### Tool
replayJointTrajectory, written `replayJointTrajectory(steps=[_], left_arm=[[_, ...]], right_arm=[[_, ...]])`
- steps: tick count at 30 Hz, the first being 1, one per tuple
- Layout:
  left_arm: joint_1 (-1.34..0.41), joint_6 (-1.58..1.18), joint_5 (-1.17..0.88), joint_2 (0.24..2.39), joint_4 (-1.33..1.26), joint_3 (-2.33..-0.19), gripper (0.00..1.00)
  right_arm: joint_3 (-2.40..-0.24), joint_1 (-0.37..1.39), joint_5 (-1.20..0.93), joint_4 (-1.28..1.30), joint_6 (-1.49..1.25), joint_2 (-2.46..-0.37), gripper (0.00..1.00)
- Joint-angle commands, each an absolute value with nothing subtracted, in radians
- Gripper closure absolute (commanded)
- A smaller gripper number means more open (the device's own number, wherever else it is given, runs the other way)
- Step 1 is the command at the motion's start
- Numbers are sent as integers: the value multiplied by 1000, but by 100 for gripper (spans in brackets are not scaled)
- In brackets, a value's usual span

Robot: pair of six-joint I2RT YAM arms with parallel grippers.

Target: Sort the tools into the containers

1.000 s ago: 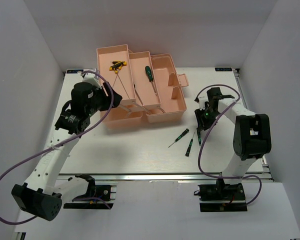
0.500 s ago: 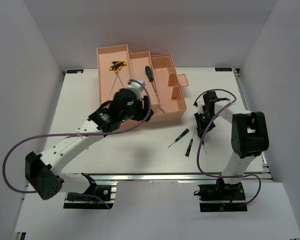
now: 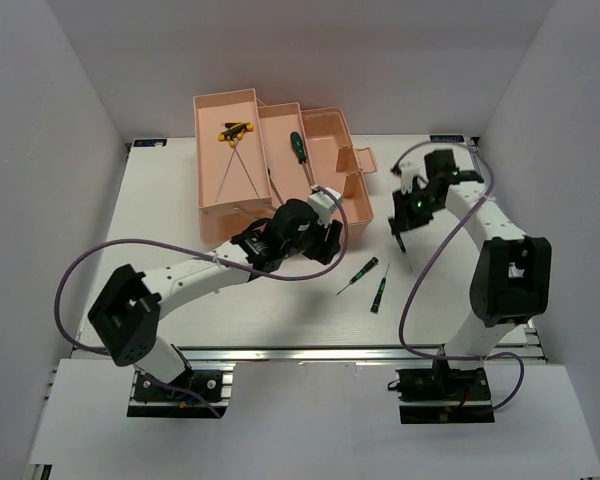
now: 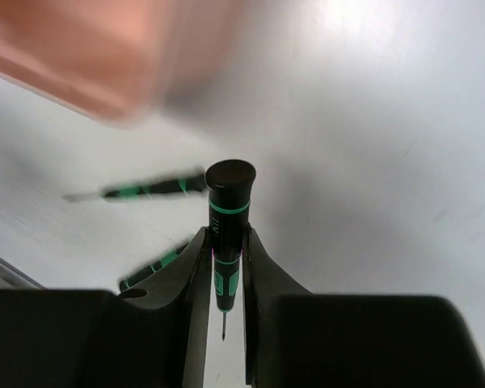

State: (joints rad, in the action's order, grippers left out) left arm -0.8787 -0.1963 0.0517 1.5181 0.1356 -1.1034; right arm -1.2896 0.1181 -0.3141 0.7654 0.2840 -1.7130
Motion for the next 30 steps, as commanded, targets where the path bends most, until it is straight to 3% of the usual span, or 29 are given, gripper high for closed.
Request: replayJointTrajectory(steps=[1,6,9,11,13,20,25,30], left_arm=[[-879,-138,-66,1575,31,-1103,31],[-885,-132,-101,1663,29,-1137,32],[-896,-137,-81,1698,8,-1135,32],[-910,-132,-48,1729,8,-1147,31],[-916,-126,-34,1755,-29,-1172,31],[-931,-127,20,1880,-55,-1258,32],[-940,-120,38,1953,-38,-1325,35],[-946,-115,17,2011,-8,-1382,39]], right_arm=[[-1475,115,-601,758,398,-1609,100],[-1833,207,-632,716,260,-1788,100],[-1939,296,-520,641,163,-1894,100],[-2000,337,-463,600,99,-1948,92],[-2040,356,-422,586,74,-2026,74],[-2046,353,-388,566,74,-2091,38],[-1988,290,-448,554,61,-2010,35],[-1800,167,-524,505,43,-1850,35]])
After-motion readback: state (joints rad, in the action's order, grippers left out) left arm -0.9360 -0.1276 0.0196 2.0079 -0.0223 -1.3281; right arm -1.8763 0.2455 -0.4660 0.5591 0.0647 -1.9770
